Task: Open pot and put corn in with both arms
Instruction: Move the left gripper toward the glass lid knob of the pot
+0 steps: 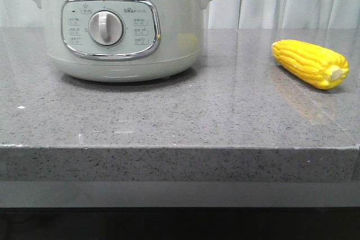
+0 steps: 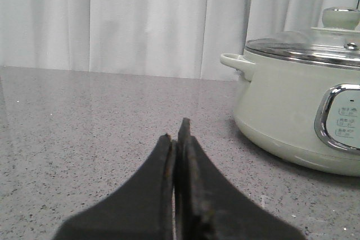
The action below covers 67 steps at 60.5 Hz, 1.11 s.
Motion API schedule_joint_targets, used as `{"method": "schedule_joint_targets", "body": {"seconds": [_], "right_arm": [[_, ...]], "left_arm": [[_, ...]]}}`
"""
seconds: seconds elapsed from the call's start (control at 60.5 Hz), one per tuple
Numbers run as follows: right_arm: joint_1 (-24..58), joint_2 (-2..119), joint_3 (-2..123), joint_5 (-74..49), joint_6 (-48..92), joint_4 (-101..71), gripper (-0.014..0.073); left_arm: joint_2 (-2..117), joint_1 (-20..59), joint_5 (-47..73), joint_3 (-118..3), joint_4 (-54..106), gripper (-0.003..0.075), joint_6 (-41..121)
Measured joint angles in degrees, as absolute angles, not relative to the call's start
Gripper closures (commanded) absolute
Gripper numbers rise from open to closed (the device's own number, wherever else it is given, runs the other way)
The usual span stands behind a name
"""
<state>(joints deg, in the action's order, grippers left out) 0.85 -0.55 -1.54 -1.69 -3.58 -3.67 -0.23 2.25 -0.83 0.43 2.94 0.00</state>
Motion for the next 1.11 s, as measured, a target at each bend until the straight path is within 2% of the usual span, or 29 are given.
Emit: {"method": "schedule_joint_targets", "body": {"seconds": [0.364, 0.595, 0.893, 1.107], "right_arm": [[0.9, -0.6, -1.5, -1.6, -3.6, -3.7, 0.0659], [0.9, -0.6, 5.8, -5.1, -3.6, -3.7, 0.0659], [0.9, 1.9, 21.7, -14.6, -3.6, -0.6, 0.0659], [0.9, 10.6, 31.1, -23.7, -3.6, 0.0, 0.0659]], "left_arm": [[-0.2, 2.3, -2.2, -0.1, 2.9, 0.0741, 0.0], [-0.2, 2.3, 0.0, -8.6, 3.0, 0.0741, 0.0], [0.5, 2.3, 14.9, -26.8, 3.1, 0.0741, 0.0], [9.0, 2.3, 26.5, -37.4, 3.1, 0.0741, 0.0]]}}
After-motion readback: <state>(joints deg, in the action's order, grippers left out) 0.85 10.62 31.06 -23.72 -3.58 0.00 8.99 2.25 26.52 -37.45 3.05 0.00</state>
